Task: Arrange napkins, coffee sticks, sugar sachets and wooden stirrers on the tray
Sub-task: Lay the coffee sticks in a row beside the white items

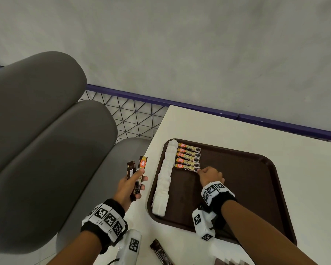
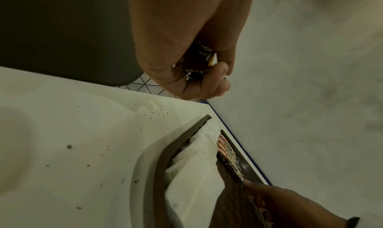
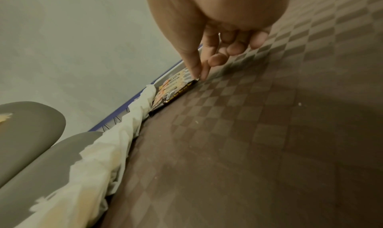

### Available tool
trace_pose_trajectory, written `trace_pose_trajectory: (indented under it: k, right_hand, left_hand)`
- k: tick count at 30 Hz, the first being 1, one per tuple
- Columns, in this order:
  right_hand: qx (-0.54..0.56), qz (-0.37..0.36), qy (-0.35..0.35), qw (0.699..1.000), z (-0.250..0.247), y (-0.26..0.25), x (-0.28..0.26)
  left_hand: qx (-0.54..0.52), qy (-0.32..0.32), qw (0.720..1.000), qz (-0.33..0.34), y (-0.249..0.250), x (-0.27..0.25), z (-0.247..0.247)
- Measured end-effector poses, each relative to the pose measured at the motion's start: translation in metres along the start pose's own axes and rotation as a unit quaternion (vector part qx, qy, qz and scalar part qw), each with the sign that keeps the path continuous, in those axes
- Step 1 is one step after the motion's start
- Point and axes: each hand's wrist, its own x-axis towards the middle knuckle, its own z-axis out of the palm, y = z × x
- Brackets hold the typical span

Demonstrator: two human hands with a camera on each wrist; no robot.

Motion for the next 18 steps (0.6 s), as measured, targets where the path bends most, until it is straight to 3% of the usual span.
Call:
trace_pose_trajectory:
  k: [7,12,16,18]
  right_hand:
    - [-0.029,-0.011,0.004,1.000,0.002,-0.002,-0.001]
    - [0.008,-0.009,0.031,0.999,-0.002,0.000,-0.007]
    - [0.065,-0.078,0.063,0.993,-0.001,-0.011,-0.026]
    - [0.105,-0.133,0.031,0.985,0.003,-0.019,-0.038]
  left_hand:
    - [0.012,-0.016,1.000,-0.005,0.000,-0.002,0.001]
    - [0.028,-0.011,1.000,0.007,0.000,-0.006,0.007]
    - [0.043,-0.004,0.999,0.018,0.000,-0.008,0.013]
    - [0.041,-0.006,0.999,0.023,0.001,-0.009,0.016]
